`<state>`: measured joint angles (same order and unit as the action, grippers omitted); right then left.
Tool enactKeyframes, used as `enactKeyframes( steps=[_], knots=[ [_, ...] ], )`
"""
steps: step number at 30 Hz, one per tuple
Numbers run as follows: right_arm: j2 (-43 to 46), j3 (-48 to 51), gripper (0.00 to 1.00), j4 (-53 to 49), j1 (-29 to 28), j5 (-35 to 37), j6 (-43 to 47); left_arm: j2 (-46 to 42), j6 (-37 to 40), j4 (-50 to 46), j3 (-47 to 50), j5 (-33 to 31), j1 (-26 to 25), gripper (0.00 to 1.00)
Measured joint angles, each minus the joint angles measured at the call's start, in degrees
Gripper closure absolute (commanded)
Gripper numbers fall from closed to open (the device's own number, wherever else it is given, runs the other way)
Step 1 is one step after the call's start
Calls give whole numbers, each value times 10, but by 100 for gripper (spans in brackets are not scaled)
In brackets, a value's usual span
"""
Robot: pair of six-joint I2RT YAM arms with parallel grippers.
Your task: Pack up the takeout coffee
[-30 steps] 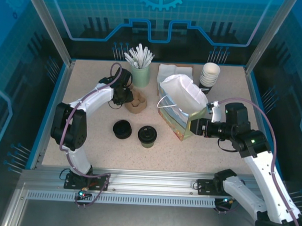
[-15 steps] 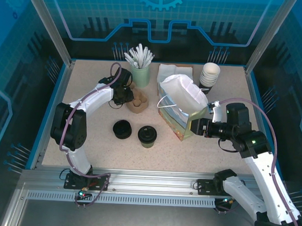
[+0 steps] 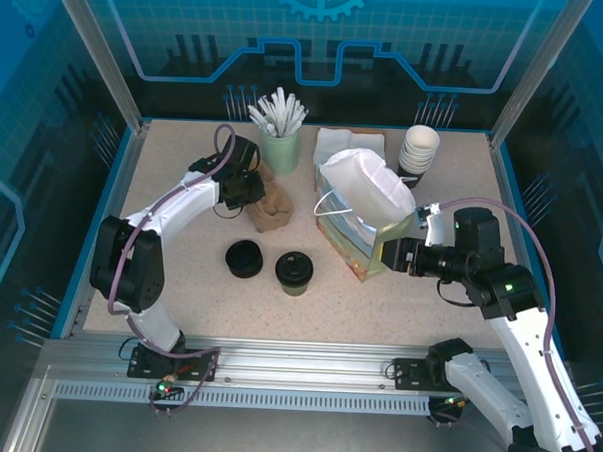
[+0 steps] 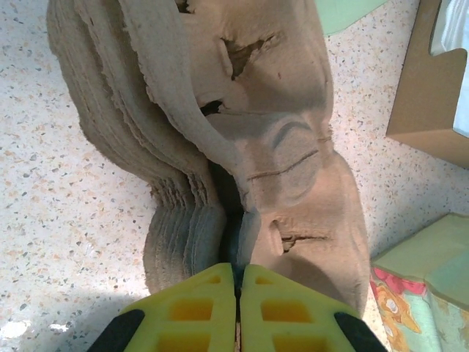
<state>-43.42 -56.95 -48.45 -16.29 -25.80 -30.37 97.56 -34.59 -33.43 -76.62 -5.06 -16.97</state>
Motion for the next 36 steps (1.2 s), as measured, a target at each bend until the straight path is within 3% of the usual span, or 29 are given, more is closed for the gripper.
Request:
enactKeyframes(
  steps=[7,16,26,36],
  knots=[
    [3,0,48,0,2,0,0,-17,-1,21,22,7,6,95],
    [5,4,48,-2,2,0,0,-88,-23,111,141,51,46,100],
    [4,8,48,0,2,-2,0,-133,-57,277,283,201,129,100],
    [4,8,49,0,2,-2,0,-132,-99,421,331,322,165,100]
  ],
)
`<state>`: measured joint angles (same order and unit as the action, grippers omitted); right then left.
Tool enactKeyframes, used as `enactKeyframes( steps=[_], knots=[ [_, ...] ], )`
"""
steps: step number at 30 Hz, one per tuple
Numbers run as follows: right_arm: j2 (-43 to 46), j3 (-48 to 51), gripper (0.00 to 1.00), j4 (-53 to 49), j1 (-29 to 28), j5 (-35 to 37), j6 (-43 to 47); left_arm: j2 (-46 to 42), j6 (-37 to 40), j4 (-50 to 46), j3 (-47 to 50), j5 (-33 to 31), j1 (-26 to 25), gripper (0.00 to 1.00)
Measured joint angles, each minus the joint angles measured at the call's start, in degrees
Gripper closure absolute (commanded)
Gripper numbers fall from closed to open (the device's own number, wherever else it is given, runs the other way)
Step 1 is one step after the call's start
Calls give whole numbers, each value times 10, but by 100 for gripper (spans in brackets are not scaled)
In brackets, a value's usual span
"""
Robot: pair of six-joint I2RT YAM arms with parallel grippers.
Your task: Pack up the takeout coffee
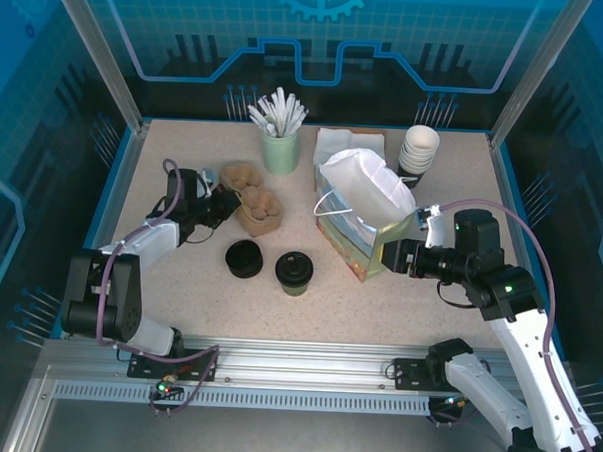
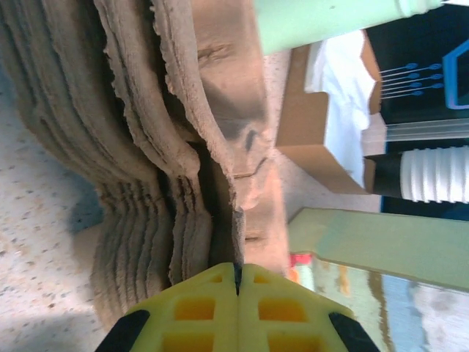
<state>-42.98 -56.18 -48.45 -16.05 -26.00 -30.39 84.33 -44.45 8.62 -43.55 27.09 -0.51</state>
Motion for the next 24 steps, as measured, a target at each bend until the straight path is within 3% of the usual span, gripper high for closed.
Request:
enactKeyframes(
  steps=[13,24],
  knots=[
    [-1,0,49,0,0,0,0,2,-48,115,24,59,12,100],
    [-12,0,49,0,0,0,0,-7,-56,124,25,65,21,100]
  ],
)
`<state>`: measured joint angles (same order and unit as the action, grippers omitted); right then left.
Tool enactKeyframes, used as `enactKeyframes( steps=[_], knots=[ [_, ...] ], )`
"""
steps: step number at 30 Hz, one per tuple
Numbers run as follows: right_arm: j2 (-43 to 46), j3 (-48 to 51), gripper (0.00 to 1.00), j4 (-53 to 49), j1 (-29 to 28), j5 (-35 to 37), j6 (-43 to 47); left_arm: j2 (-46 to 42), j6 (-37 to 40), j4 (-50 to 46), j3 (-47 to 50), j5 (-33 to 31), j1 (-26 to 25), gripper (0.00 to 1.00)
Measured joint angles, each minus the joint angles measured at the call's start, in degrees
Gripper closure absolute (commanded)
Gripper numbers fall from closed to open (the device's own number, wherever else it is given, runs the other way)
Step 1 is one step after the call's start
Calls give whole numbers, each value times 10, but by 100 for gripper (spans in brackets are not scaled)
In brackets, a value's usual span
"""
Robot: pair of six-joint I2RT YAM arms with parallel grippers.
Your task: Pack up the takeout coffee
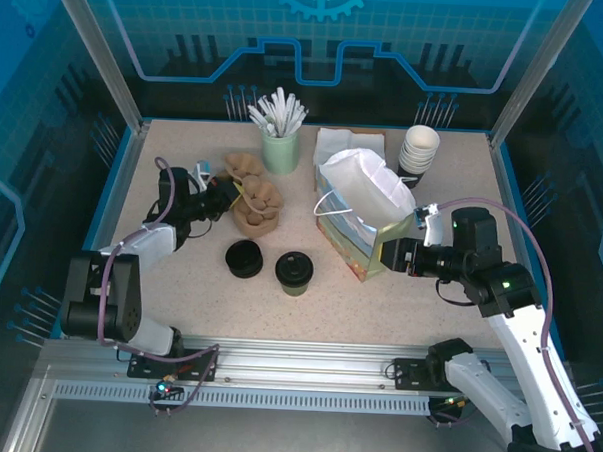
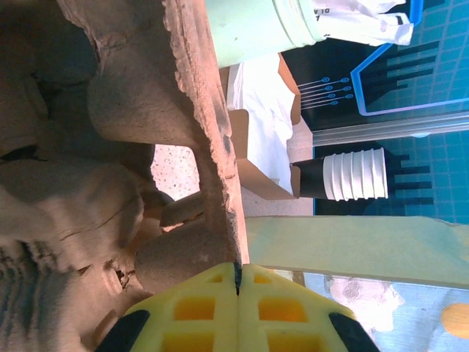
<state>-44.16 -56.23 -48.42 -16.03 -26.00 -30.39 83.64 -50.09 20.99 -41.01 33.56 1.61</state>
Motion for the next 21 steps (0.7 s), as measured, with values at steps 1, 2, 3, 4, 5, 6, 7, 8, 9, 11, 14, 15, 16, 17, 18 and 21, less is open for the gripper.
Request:
enactKeyframes(
  steps=[1,2,3,4,5,6,7,8,9,11,14,15,16,17,18,21],
  knots=[
    [0,0,49,0,0,0,0,-5,0,-3,0,0,1,100],
    [-1,0,49,0,0,0,0,-10,0,-9,-1,0,2,100],
    [-1,-1,50,0,0,0,0,-17,0,-13,-1,0,3,100],
    [-1,-1,50,0,0,0,0,-23,1,-19,-2,1,3,100],
    [-1,-2,50,0,0,0,0,-30,3,-27,-6,3,3,100],
    [-1,-3,50,0,1,0,0,-36,4,-33,-10,4,3,100],
    [-1,-5,51,1,1,0,0,-43,5,-42,-15,6,3,100],
    [-1,-8,51,4,1,-2,0,-51,6,-47,-20,8,3,100],
    [-1,-12,51,6,1,-4,-1,-61,7,-58,-26,10,3,100],
    [-3,-22,51,11,1,-11,-2,-85,8,-80,-37,14,3,100],
    [-7,-46,51,19,1,-19,-2,-131,18,-124,-60,19,3,100],
    [-9,-55,51,22,1,-22,-2,-147,23,-140,-71,20,3,100],
    [-11,-66,51,26,1,-26,-2,-161,26,-151,-79,22,3,100],
    [-13,-78,51,30,1,-30,-2,-182,34,-170,-94,24,3,100],
    [-15,-88,50,33,1,-33,-2,-196,39,-184,-106,26,3,100],
    [-26,-119,50,52,2,-50,-2,-236,52,-217,-146,41,1,100]
  ],
)
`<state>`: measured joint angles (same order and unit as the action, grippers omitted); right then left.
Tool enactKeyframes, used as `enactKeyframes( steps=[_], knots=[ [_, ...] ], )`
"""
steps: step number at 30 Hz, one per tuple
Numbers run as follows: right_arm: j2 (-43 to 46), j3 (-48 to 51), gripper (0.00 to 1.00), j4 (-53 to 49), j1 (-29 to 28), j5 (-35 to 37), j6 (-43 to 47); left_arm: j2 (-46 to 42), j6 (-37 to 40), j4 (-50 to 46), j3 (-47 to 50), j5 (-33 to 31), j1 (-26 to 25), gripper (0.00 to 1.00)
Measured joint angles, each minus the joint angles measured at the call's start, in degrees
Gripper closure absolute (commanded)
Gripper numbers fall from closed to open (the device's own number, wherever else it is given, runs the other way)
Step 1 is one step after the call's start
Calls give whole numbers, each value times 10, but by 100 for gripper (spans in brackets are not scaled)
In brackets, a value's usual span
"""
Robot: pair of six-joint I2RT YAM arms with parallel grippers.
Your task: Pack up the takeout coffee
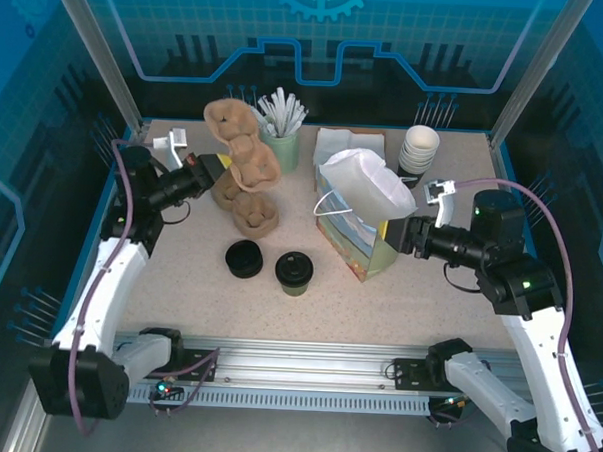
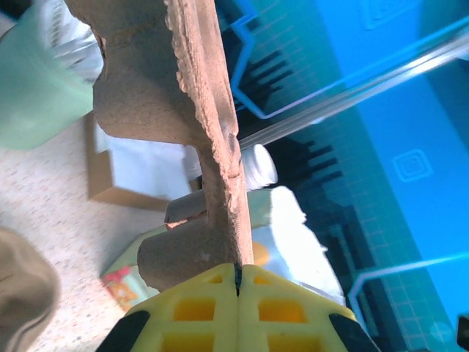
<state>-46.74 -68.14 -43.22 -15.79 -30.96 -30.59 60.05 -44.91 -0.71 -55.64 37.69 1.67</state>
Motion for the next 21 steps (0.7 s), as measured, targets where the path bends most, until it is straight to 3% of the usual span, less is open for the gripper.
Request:
enactKeyframes(
  steps=[4,10,21],
  knots=[
    [-18,-25,49,35,1,-31,-7,-30,13,-23,-48,28,-27,100],
    [-69,-61,46,94,-1,-86,-21,-35,30,-33,-108,72,-120,100],
    [-107,-99,43,162,-56,-129,-19,-18,11,39,-114,93,-212,100]
  ],
)
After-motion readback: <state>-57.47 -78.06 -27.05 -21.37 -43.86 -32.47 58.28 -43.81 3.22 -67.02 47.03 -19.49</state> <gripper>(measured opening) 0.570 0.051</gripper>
